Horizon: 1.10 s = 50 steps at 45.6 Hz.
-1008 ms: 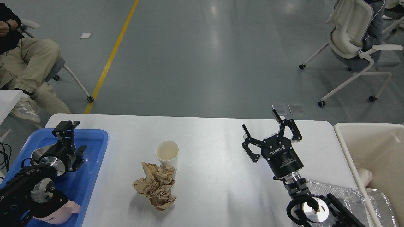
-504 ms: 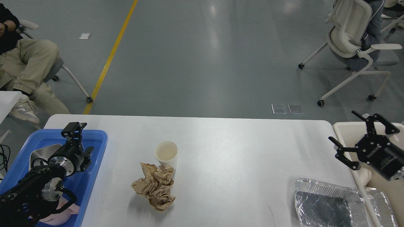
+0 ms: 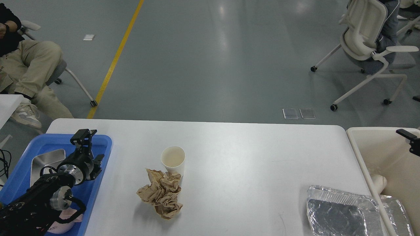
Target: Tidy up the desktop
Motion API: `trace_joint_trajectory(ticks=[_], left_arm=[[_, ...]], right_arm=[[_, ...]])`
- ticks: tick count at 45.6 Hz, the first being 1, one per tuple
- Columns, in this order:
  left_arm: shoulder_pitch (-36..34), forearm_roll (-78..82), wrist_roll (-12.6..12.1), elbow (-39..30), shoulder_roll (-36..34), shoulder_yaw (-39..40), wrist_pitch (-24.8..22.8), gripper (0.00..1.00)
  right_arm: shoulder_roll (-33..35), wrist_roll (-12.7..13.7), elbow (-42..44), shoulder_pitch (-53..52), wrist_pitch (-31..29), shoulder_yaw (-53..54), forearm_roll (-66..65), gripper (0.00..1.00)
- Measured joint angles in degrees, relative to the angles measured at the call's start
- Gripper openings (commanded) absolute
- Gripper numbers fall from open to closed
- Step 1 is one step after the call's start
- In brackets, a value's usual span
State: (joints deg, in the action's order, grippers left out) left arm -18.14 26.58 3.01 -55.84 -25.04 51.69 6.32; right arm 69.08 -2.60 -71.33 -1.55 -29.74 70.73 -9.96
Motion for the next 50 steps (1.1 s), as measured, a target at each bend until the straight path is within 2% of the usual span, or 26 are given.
trace_joint_trajectory(ticks=[5, 12, 19, 31, 45, 50], left_arm=[[-0.2, 0.0, 0.1, 0.9, 0.4, 0.0, 0.0, 0.97], [-0.2, 0.0, 0.8, 1.6, 1.2, 0.1, -0.1, 0.97], [0.0, 0.0, 1.3, 1.8, 1.3, 0.1, -0.1, 0.97], [0.0, 0.0, 1.3, 1.9, 0.5, 0.1, -0.1, 0.97], [0.4, 0.0, 1.3, 2.1, 0.7, 0.1, -0.1, 0.97], [0.4, 0.0, 1.3, 2.1, 0.8, 0.1, -0.1, 0.97]], right_arm=[[1.7, 0.2, -0.2, -0.5, 5.1, -0.5, 0.0, 1.00], [-0.1, 0.2, -0.3, -1.0, 7.0, 0.3, 0.8, 1.00], [-3.4, 0.0, -0.3, -1.6, 6.4, 3.1, 0.8, 1.00], [-4.6, -0.1, 2.4, -2.6, 0.7, 4.5, 0.2, 1.00], [-5.4, -0.1, 8.2, -4.4, 1.5, 7.6, 0.7, 1.00], [-3.6, 0.0, 8.8, -4.9, 1.9, 7.6, 0.8, 1.00]])
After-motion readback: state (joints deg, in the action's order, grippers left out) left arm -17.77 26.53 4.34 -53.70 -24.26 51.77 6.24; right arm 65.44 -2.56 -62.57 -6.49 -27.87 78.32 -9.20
